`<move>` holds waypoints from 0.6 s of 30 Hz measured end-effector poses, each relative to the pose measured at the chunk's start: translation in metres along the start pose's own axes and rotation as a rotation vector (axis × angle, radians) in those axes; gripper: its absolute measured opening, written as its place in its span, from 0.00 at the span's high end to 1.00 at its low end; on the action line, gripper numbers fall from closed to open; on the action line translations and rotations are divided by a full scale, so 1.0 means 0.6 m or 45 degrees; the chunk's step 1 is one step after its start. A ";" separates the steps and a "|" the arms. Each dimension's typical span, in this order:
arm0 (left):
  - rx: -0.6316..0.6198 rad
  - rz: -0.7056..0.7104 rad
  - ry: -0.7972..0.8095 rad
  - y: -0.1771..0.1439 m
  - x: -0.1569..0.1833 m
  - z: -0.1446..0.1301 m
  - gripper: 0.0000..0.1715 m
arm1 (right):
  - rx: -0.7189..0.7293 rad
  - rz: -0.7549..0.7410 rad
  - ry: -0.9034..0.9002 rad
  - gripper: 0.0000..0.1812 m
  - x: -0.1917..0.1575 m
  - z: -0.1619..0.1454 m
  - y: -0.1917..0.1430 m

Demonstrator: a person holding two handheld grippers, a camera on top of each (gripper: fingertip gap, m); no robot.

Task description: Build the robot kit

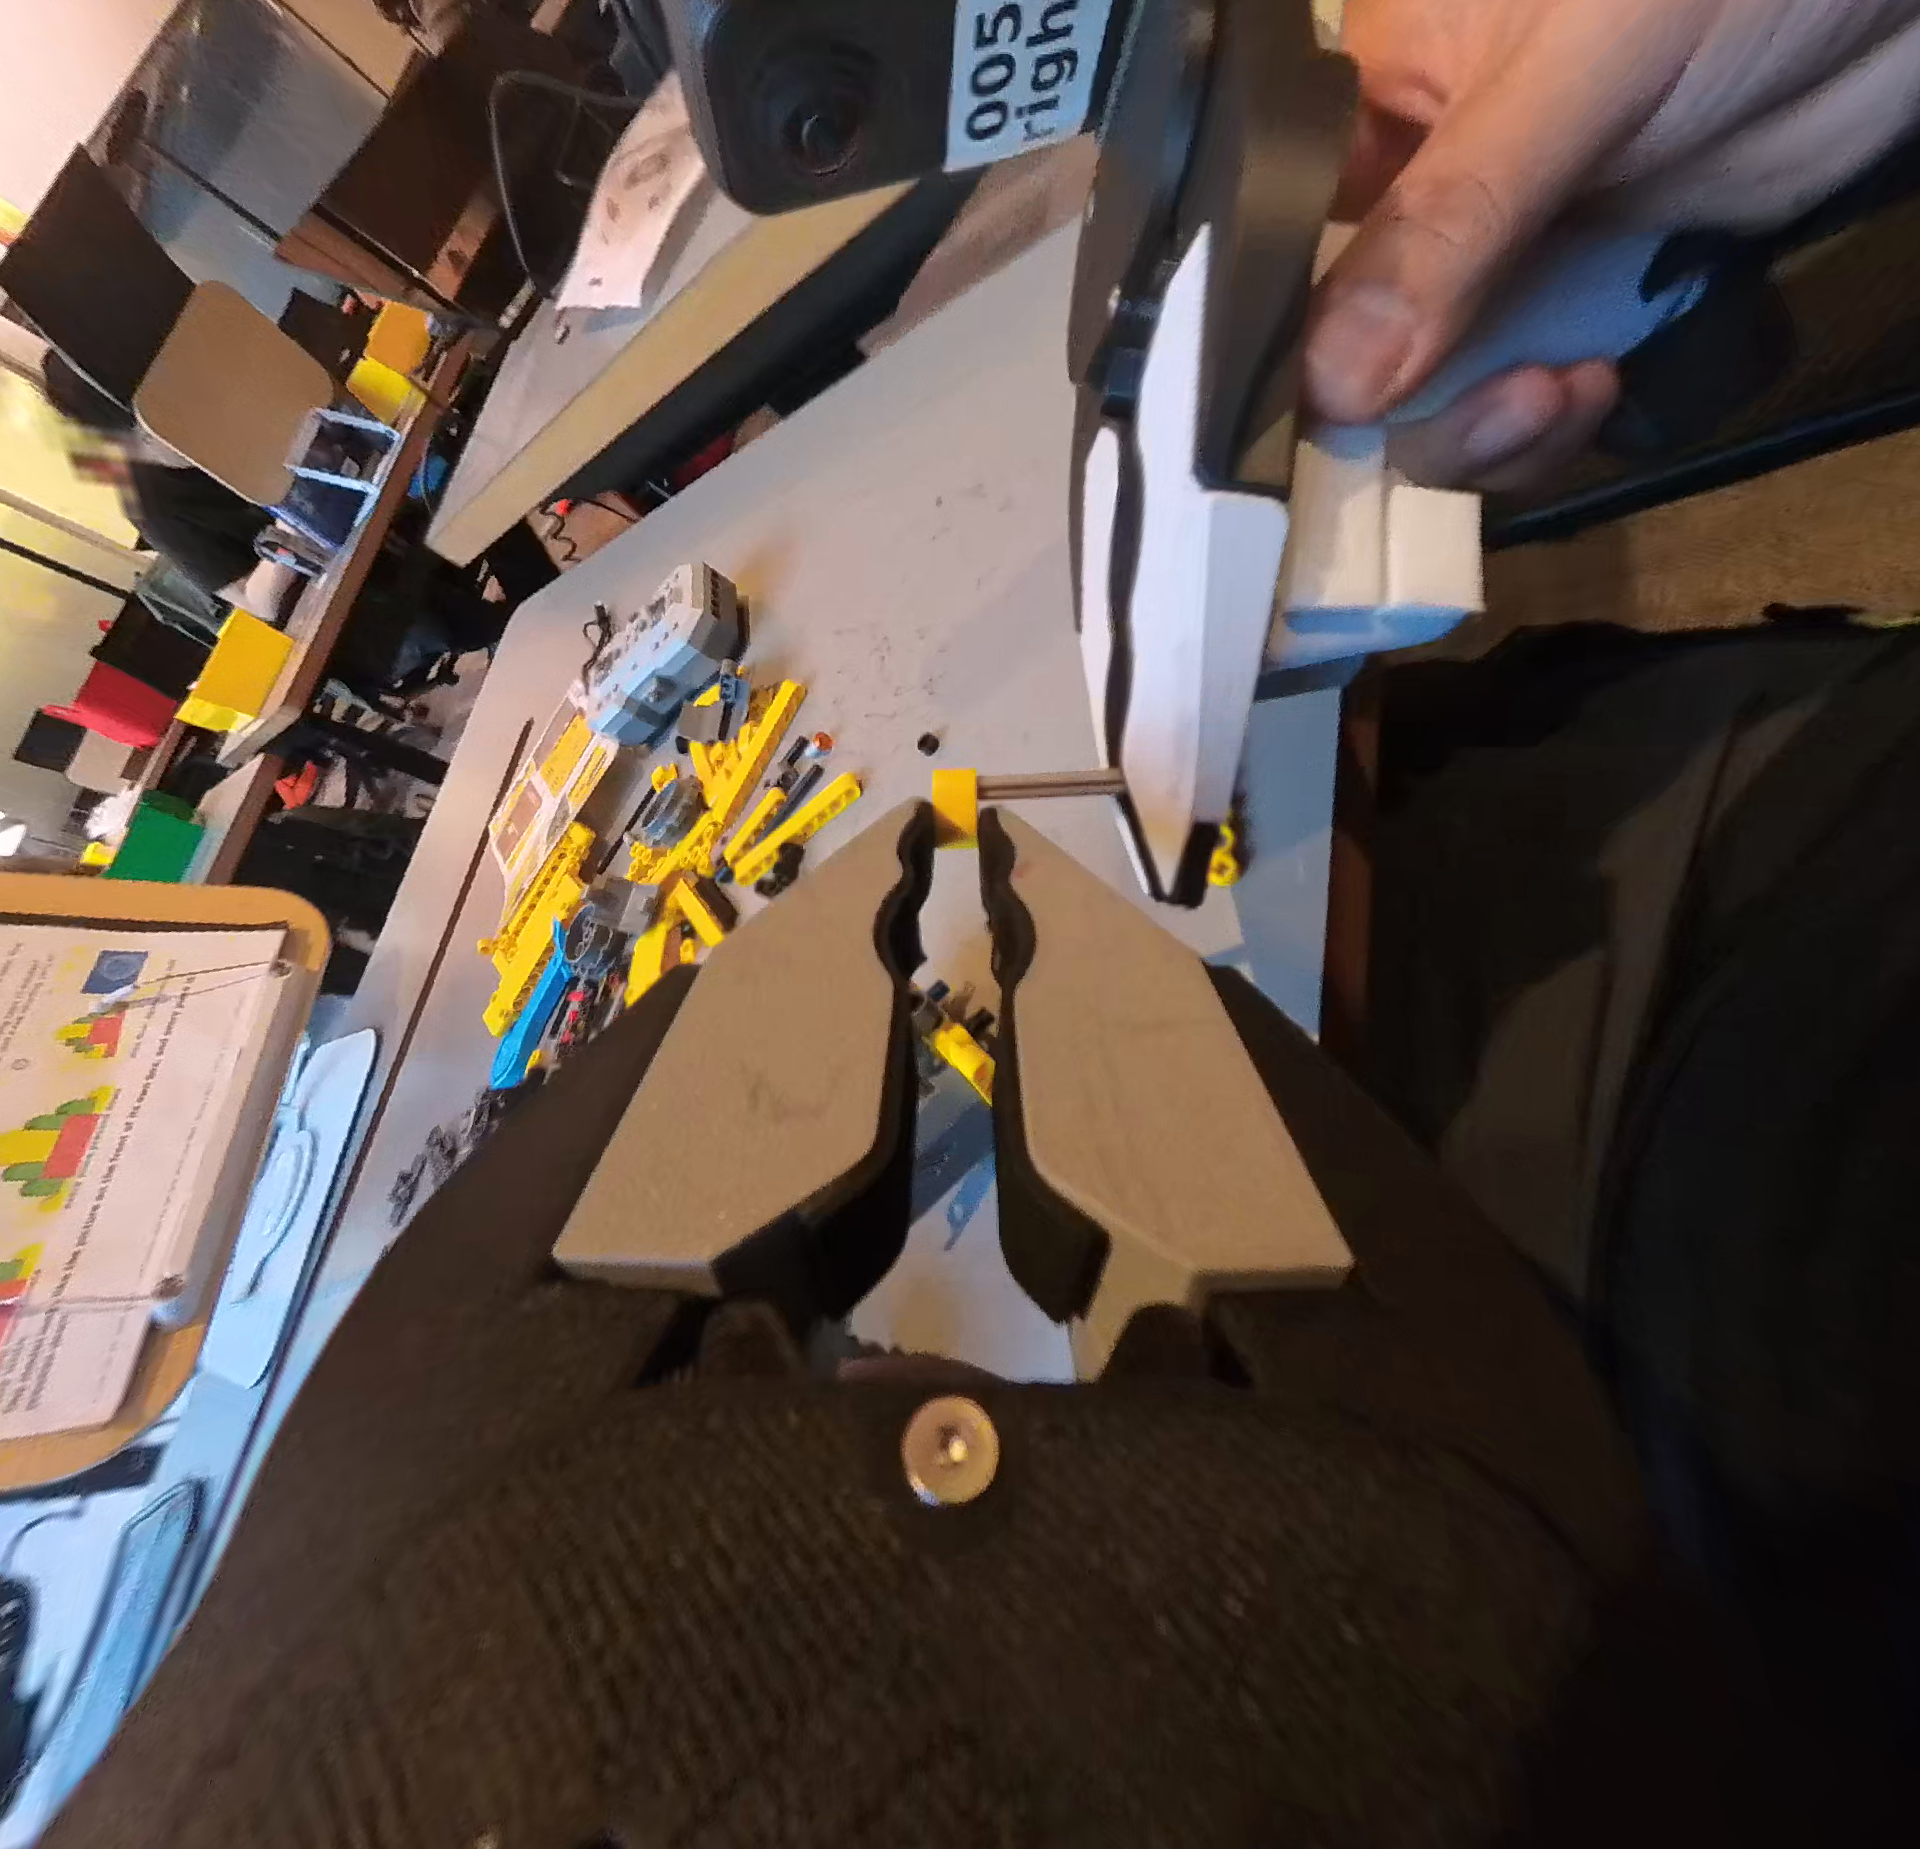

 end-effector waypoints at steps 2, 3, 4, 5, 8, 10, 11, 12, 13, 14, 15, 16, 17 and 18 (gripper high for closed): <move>0.052 -0.073 -0.104 0.000 -0.009 -0.008 0.97 | -0.004 0.028 -0.135 0.91 -0.010 0.006 -0.007; 0.086 -0.144 -0.180 -0.001 -0.012 -0.015 0.97 | -0.002 0.025 -0.224 0.84 -0.017 0.009 -0.012; 0.121 -0.206 -0.264 -0.003 -0.015 -0.022 0.97 | -0.006 0.018 -0.322 0.79 -0.026 0.012 -0.016; 0.153 -0.248 -0.339 -0.006 -0.019 -0.028 0.97 | -0.024 0.018 -0.418 0.76 -0.038 0.013 -0.017; 0.211 -0.341 -0.470 -0.019 -0.020 -0.043 0.97 | -0.146 -0.045 -0.673 0.64 -0.068 0.008 -0.007; 0.231 -0.381 -0.520 -0.028 -0.015 -0.049 0.97 | -0.232 -0.154 -0.813 0.61 -0.077 0.001 0.006; 0.234 -0.387 -0.542 -0.033 -0.013 -0.052 0.97 | -0.256 -0.228 -0.870 0.61 -0.077 -0.002 0.012; 0.246 -0.394 -0.565 -0.038 -0.010 -0.054 0.97 | -0.280 -0.272 -0.913 0.61 -0.076 -0.005 0.018; 0.267 -0.408 -0.589 -0.043 -0.007 -0.054 0.97 | -0.292 -0.293 -0.943 0.62 -0.077 -0.008 0.025; 0.282 -0.411 -0.607 -0.048 -0.005 -0.053 0.97 | -0.291 -0.295 -0.966 0.64 -0.079 -0.010 0.031; 0.289 -0.414 -0.611 -0.053 -0.002 -0.053 0.97 | -0.294 -0.271 -0.986 0.66 -0.082 -0.013 0.037; 0.289 -0.420 -0.604 -0.057 0.001 -0.052 0.97 | -0.304 -0.254 -1.009 0.70 -0.085 -0.016 0.041; 0.289 -0.426 -0.593 -0.062 0.004 -0.052 0.97 | -0.314 -0.254 -1.035 0.74 -0.087 -0.017 0.044; 0.287 -0.434 -0.577 -0.066 0.007 -0.053 0.97 | -0.327 -0.254 -1.054 0.75 -0.090 -0.018 0.046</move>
Point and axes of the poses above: each gripper's, where its closed fingertips meet, y out along the fingers, z out of its top, x = y × z across the jaws, the point moved 10 cm from there along -y, back along the fingers, and after that the axes turned 15 degrees about z, right-handed, at the moved point
